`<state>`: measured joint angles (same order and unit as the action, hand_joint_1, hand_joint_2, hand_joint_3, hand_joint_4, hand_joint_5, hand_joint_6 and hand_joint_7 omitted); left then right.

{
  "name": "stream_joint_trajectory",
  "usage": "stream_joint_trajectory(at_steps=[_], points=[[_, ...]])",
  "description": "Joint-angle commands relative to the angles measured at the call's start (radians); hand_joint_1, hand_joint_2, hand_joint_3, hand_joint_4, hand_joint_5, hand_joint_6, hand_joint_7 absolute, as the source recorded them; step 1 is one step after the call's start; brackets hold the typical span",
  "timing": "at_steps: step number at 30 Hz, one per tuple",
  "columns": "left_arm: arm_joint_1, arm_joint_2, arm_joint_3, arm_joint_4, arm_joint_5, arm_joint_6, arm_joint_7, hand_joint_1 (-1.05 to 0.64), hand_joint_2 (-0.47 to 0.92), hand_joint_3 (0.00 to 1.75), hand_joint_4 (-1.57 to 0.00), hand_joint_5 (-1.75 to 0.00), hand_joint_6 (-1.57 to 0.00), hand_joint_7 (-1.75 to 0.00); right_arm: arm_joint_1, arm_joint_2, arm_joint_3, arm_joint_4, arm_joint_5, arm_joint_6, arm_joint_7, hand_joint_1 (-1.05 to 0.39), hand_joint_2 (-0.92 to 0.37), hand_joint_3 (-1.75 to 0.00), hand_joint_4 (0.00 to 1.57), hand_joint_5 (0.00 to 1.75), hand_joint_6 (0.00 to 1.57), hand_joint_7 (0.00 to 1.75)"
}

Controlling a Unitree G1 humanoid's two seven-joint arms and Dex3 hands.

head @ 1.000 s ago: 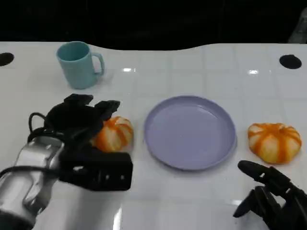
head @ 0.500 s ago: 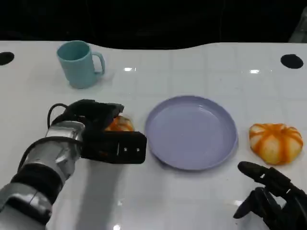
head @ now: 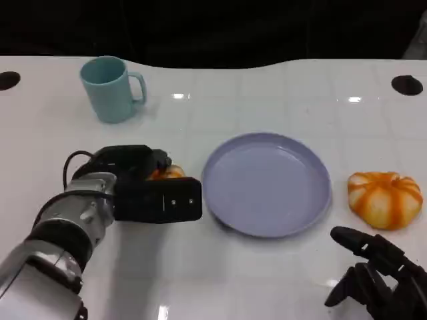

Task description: Grasp the bread from the table and place it into the plate.

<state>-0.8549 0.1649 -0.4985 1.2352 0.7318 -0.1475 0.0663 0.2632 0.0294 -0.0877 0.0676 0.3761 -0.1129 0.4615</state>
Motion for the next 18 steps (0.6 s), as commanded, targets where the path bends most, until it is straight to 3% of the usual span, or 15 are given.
stream_joint_trajectory(at_steps=[1,2,3,5,8,13,16,18], points=[[0.001,0.002,-0.021,0.033,0.009,0.023,0.101,-0.30,0.91,0.02,-0.78,-1.31,-1.13,-0.22,-0.002,-0.016,-0.013,0.005,0.008,-0.010,0.005,-0.75,-0.92,-0.30,0.61,1.50,0.92,0.44],[0.006,0.004,-0.020,0.034,0.006,0.018,0.134,-0.26,0.91,0.14,-0.73,-1.57,-0.88,-0.88,-0.001,-0.016,-0.013,0.004,0.008,-0.008,0.004,-0.75,-0.92,-0.30,0.61,1.50,0.92,0.44],[0.009,0.005,-0.018,0.034,0.003,0.016,0.161,-0.25,0.91,0.17,-0.71,-1.66,-0.74,-1.21,-0.001,-0.016,-0.014,0.004,0.008,-0.008,0.003,-0.75,-0.92,-0.30,0.61,1.50,0.92,0.44],[0.011,0.005,-0.010,0.035,-0.010,0.012,0.199,-0.24,0.92,0.19,-0.72,-1.73,-0.60,-1.52,-0.001,-0.016,-0.014,0.001,0.010,-0.001,0.002,-0.75,-0.92,-0.30,0.62,1.50,0.92,0.44],[0.008,0.010,-0.006,0.034,-0.018,-0.002,0.232,-0.21,0.92,0.22,-0.71,-1.74,-0.52,-1.70,-0.002,-0.017,-0.013,0.002,0.003,-0.001,-0.003,-0.75,-0.92,-0.30,0.62,1.50,0.93,0.44],[0.005,0.006,0.050,0.017,-0.081,-0.046,0.283,-0.19,0.92,0.38,-0.76,-1.75,-0.53,-1.75,-0.007,-0.017,-0.016,0.007,0.006,0.005,-0.003,-0.75,-0.92,-0.30,0.62,1.50,0.93,0.44],[0.000,-0.002,0.107,-0.001,-0.145,-0.088,0.299,-0.17,0.70,0.88,-0.81,-1.75,-0.59,-1.75,-0.010,-0.017,-0.017,0.013,-0.001,-0.002,-0.007,-0.75,-0.92,-0.29,0.62,1.49,0.93,0.44],[-0.014,-0.011,0.134,-0.018,-0.180,-0.088,0.274,-0.19,0.64,1.03,-0.83,-1.75,-0.61,-1.75,-0.010,-0.017,-0.017,0.013,0.000,0.000,-0.007,-0.76,-0.92,-0.29,0.63,1.50,0.93,0.44]])
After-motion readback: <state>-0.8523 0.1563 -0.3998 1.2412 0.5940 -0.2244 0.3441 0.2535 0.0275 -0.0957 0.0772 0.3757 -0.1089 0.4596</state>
